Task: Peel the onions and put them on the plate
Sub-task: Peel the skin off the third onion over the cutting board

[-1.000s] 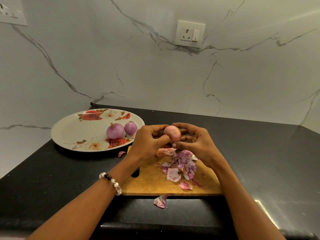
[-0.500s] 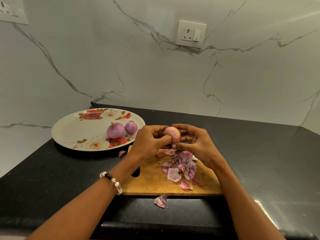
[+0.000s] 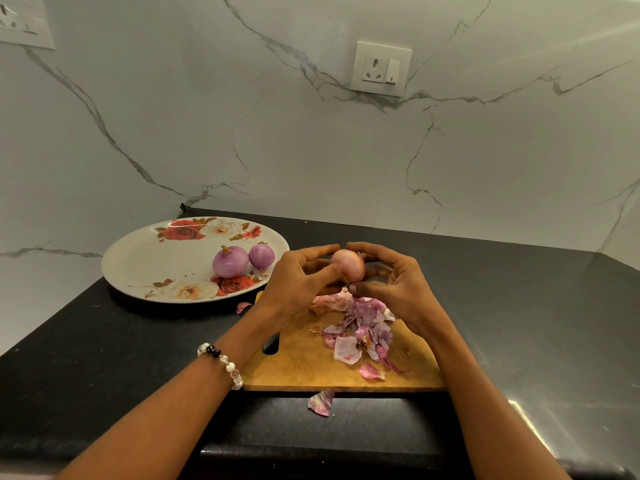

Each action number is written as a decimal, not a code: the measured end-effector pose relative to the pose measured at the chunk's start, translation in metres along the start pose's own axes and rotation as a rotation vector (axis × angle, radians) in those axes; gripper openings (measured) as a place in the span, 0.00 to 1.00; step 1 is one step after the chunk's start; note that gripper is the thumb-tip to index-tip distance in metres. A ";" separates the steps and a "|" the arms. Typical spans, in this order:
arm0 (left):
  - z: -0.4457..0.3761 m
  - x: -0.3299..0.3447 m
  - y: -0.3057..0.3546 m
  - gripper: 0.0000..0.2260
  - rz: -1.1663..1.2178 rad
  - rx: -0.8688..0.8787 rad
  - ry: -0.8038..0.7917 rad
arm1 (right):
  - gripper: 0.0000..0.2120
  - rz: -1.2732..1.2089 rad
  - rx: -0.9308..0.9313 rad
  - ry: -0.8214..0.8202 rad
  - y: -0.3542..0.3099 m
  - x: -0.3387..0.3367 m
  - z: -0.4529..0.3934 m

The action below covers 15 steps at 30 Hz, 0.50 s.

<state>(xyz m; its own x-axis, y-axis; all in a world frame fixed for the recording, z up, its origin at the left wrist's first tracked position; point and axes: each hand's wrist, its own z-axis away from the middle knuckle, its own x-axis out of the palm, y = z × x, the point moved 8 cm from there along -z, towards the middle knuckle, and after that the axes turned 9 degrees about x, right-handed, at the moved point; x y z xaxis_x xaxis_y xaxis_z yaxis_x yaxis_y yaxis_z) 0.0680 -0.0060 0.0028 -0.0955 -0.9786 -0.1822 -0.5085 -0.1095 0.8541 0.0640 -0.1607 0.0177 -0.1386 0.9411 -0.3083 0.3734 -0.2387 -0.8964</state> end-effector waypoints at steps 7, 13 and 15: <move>0.000 -0.001 0.009 0.23 -0.034 0.091 0.016 | 0.33 -0.097 0.005 -0.020 0.000 -0.001 0.000; 0.000 -0.003 0.014 0.23 0.043 0.139 0.025 | 0.31 -0.255 0.080 -0.017 0.007 -0.004 -0.002; 0.001 -0.003 0.015 0.23 0.020 0.153 0.038 | 0.28 -0.235 0.089 -0.029 0.006 -0.002 -0.001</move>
<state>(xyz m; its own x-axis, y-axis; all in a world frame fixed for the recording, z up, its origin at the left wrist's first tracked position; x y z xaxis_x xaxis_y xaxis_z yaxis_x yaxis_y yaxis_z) 0.0600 -0.0041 0.0153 -0.0756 -0.9866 -0.1448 -0.6318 -0.0649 0.7724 0.0677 -0.1639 0.0133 -0.2391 0.9662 -0.0963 0.2462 -0.0357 -0.9686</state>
